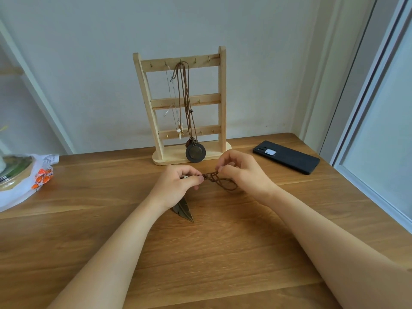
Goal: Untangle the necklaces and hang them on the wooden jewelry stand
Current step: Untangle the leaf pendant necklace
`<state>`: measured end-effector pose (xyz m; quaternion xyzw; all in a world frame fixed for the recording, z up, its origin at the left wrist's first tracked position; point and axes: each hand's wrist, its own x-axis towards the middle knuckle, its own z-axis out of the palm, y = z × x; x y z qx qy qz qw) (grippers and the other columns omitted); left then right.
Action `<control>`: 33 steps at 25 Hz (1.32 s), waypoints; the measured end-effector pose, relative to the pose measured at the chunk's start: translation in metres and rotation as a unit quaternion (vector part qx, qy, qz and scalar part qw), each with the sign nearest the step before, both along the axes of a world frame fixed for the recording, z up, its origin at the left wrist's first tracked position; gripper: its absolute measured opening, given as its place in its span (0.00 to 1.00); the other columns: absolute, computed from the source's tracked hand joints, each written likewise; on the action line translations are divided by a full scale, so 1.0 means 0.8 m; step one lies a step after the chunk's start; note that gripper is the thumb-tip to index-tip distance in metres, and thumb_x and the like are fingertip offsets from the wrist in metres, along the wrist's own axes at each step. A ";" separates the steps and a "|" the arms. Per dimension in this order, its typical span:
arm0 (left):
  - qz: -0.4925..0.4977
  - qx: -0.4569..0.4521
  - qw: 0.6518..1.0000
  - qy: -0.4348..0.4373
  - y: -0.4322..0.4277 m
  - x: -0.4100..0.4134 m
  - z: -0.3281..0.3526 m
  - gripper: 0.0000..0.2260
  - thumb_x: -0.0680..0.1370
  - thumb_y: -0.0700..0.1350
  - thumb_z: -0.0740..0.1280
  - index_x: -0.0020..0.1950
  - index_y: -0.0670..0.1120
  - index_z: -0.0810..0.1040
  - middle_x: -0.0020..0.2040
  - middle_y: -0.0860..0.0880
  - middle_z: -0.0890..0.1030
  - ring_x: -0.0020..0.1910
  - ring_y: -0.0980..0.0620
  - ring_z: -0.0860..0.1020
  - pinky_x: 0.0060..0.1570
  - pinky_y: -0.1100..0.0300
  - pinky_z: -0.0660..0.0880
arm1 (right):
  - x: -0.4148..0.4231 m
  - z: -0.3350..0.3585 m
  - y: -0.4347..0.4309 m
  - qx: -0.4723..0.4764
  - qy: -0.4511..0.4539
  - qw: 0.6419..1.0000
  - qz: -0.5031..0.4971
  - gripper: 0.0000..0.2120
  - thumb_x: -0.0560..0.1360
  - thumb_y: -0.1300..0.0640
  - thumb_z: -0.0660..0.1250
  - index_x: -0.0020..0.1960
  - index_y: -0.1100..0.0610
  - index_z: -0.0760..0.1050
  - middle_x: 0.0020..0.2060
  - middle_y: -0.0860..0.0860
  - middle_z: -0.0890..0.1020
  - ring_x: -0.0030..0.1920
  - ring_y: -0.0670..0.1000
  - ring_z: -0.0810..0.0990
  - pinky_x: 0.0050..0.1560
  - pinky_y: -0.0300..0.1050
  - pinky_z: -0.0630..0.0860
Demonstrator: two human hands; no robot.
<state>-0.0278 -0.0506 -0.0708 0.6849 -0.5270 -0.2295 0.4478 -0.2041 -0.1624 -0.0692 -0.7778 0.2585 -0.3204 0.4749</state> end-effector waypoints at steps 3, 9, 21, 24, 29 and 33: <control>0.000 0.001 1.000 0.000 0.000 0.000 0.000 0.04 0.78 0.45 0.71 0.45 0.49 0.86 0.33 0.53 0.83 0.33 0.64 0.77 0.41 0.59 0.68 | 0.001 -0.001 0.004 -0.077 0.051 0.996 0.020 0.05 0.75 0.60 0.73 0.50 0.54 0.83 0.42 0.44 0.83 0.35 0.38 0.78 0.38 0.31 0.72; -0.003 0.002 1.000 -0.002 -0.001 0.000 -0.001 0.03 0.78 0.45 0.71 0.46 0.49 0.85 0.32 0.53 0.82 0.30 0.65 0.75 0.41 0.59 0.67 | 0.000 0.002 0.001 0.072 -0.047 0.996 -0.018 0.03 0.77 0.61 0.70 0.46 0.59 0.82 0.41 0.50 0.85 0.41 0.45 0.81 0.47 0.40 0.78; -0.004 0.024 0.999 -0.038 -0.001 0.002 -0.003 0.02 0.78 0.49 0.71 0.48 0.53 0.85 0.35 0.55 0.84 0.36 0.66 0.79 0.46 0.58 0.70 | -0.042 0.022 -0.046 0.504 -0.329 0.798 0.026 0.07 0.74 0.54 0.62 0.39 0.54 0.74 0.40 0.50 0.76 0.42 0.50 0.73 0.53 0.48 0.67; 0.004 0.019 0.999 -0.044 0.003 0.005 -0.002 0.06 0.77 0.47 0.73 0.53 0.55 0.82 0.41 0.58 0.86 0.44 0.64 0.82 0.54 0.57 0.75 | -0.033 0.021 -0.045 0.428 -0.251 0.864 -0.086 0.06 0.74 0.56 0.62 0.40 0.55 0.74 0.40 0.50 0.76 0.39 0.49 0.73 0.47 0.48 0.68; 0.007 -0.011 0.999 -0.031 0.000 0.007 -0.001 0.05 0.76 0.46 0.74 0.48 0.55 0.84 0.45 0.58 0.85 0.46 0.60 0.82 0.54 0.53 0.77 | -0.021 0.020 -0.027 0.137 -0.082 0.961 -0.227 0.06 0.77 0.58 0.69 0.53 0.54 0.81 0.44 0.47 0.80 0.46 0.46 0.77 0.47 0.40 0.72; -0.009 -0.011 0.998 -0.056 -0.001 0.007 -0.005 0.05 0.76 0.46 0.74 0.48 0.57 0.85 0.46 0.56 0.85 0.49 0.54 0.81 0.54 0.52 0.78 | -0.008 0.013 0.002 -0.097 0.035 0.994 -0.017 0.10 0.76 0.56 0.72 0.57 0.47 0.84 0.46 0.37 0.81 0.48 0.33 0.76 0.49 0.27 0.69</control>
